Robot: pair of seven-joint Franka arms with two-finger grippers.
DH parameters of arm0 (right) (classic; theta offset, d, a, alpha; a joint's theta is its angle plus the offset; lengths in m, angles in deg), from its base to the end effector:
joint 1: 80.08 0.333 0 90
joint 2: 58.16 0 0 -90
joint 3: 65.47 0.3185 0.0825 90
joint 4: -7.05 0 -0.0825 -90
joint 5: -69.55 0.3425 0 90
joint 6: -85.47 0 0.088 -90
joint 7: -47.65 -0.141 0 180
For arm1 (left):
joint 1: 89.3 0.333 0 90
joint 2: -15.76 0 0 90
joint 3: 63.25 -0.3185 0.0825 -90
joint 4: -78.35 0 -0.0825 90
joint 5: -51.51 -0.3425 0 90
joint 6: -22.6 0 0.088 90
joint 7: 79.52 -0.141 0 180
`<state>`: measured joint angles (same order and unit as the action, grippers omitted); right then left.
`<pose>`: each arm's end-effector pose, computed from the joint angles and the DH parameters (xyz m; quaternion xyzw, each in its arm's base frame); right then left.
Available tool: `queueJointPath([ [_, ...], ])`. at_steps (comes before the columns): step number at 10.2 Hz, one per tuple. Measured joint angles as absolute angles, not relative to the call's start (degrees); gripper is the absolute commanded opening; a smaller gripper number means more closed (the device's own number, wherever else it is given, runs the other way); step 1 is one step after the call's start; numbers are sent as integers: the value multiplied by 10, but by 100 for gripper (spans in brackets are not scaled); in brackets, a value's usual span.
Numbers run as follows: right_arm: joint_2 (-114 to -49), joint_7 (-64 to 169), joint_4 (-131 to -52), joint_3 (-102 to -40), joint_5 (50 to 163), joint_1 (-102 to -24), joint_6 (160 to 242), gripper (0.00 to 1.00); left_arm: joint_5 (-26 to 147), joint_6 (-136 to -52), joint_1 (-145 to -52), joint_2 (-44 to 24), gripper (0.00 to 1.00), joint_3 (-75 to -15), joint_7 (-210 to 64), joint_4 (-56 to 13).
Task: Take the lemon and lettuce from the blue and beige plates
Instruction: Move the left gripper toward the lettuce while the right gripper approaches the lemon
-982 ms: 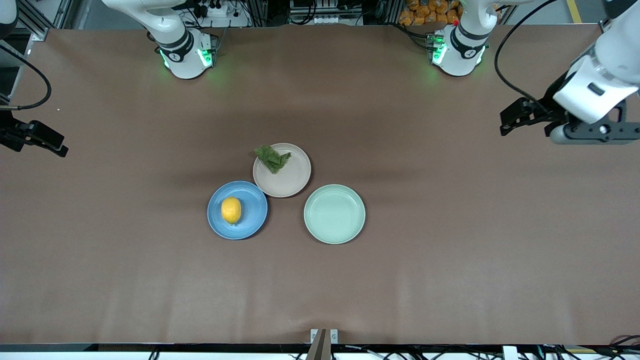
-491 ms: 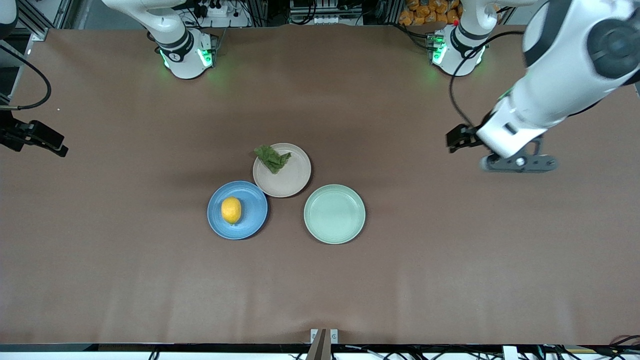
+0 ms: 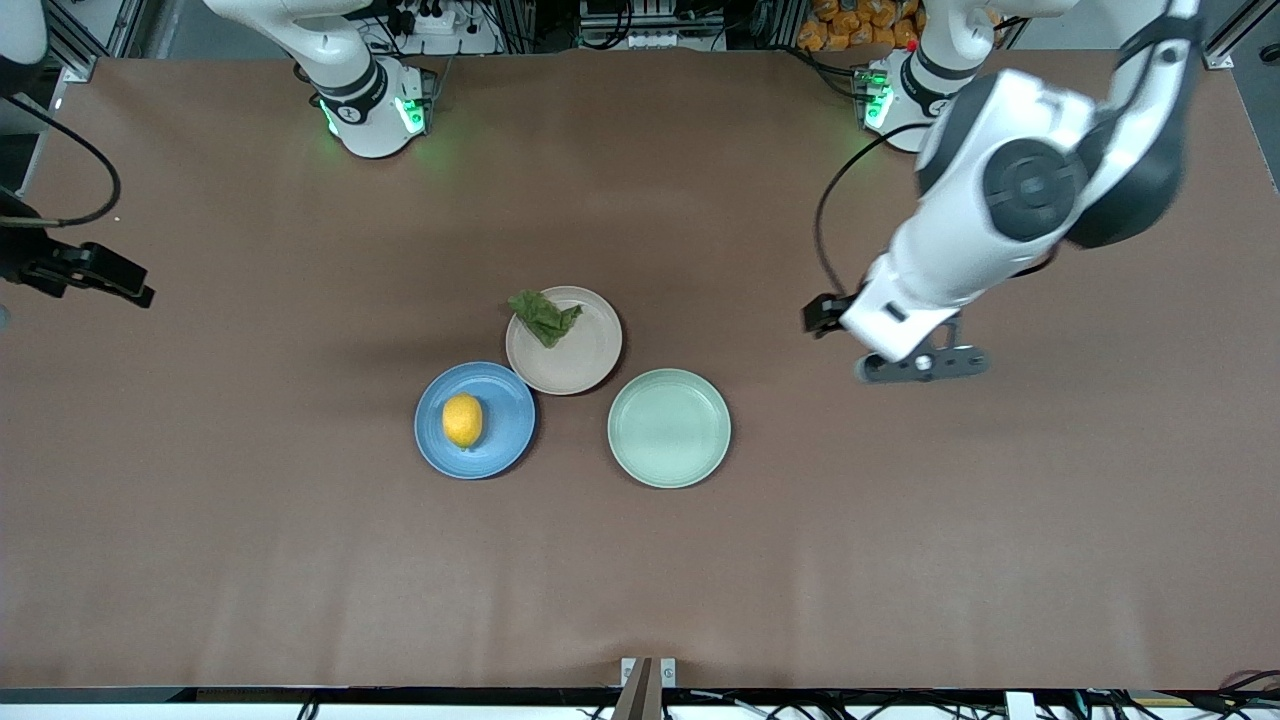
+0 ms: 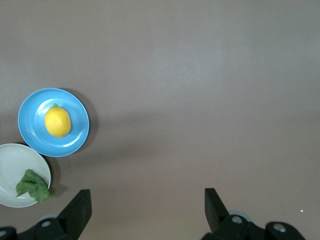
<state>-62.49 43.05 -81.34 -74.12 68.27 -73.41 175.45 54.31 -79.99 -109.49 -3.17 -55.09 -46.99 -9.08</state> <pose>0.5330 -0.0187 0.5660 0.9980 -0.0570 -0.0231 0.0174 0.5400 -0.2868 0.4459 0.9974 0.0455 -0.0507 0.0245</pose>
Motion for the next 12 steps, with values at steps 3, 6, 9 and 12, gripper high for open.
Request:
queueJointPath([
  [3,-653,431,-814,-739,697,-711,1756,100,543,-848,-1140,-91,100,-551,-393,-69],
  [6,-704,430,-814,-739,772,-704,1771,100,543,-895,-1171,-121,100,-552,-335,-66],
  [9,-740,430,-815,-738,775,-692,1803,100,543,-934,-1200,-149,100,-552,-287,-64],
  [12,-764,377,-824,-738,775,-652,1851,100,543,-971,-1231,-178,100,-552,-209,-63],
])
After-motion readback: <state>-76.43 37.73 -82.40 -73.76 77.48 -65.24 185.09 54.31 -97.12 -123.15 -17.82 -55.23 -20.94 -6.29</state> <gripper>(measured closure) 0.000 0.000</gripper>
